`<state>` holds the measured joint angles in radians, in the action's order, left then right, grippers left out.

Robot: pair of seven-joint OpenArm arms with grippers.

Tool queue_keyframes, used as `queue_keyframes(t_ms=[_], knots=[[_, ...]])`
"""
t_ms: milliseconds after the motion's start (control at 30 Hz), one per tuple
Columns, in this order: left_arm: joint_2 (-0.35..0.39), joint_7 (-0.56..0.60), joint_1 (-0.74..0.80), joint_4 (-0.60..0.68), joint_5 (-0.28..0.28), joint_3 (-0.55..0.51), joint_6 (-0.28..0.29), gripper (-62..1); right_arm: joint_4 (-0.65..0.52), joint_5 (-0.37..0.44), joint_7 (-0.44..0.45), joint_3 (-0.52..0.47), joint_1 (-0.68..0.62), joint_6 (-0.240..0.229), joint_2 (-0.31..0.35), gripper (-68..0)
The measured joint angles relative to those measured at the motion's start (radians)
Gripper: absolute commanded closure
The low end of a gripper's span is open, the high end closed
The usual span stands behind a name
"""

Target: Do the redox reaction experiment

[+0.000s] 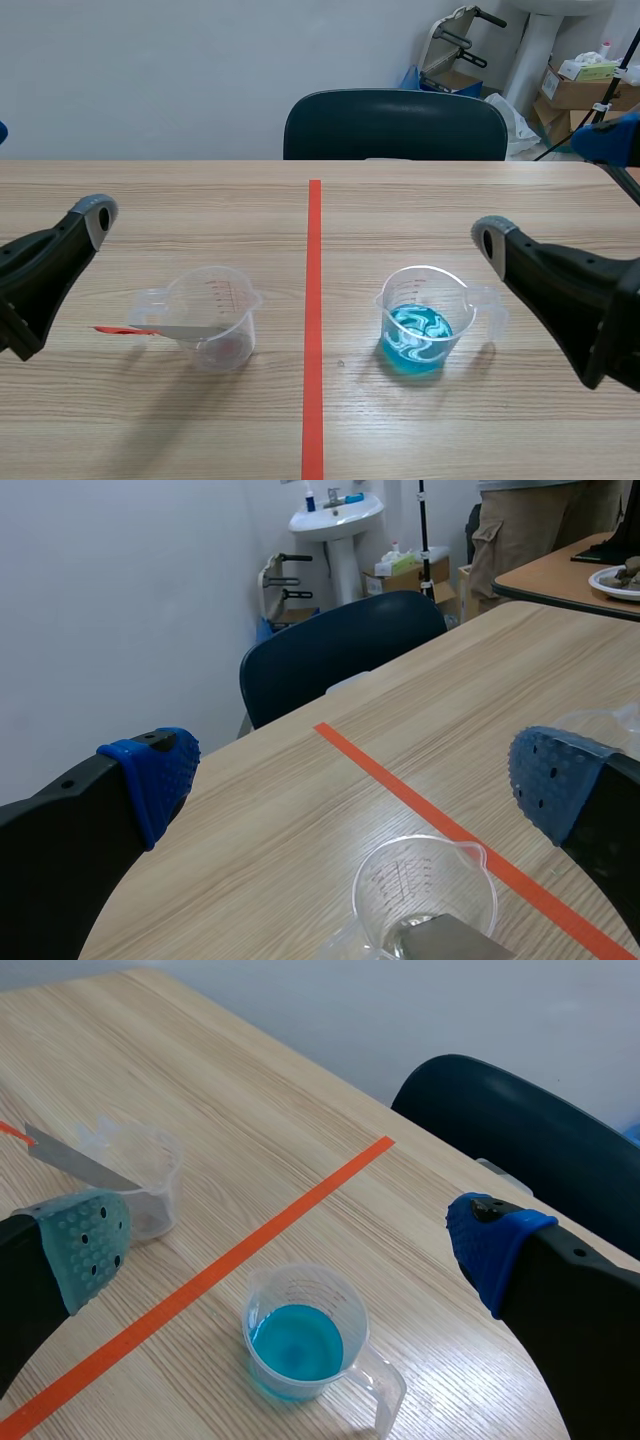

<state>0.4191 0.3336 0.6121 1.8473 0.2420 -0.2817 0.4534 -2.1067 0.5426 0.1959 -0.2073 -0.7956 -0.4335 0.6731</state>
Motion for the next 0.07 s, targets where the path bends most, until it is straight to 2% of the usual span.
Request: queue_keyframes(t_ms=[67], knots=[[0.001, 0.000, 0.000, 0.000, -0.001, 0.000, 0.000, -62.3, 0.000, 0.000, 0.000, 0.000, 0.000, 0.000, 0.000, -67.9]])
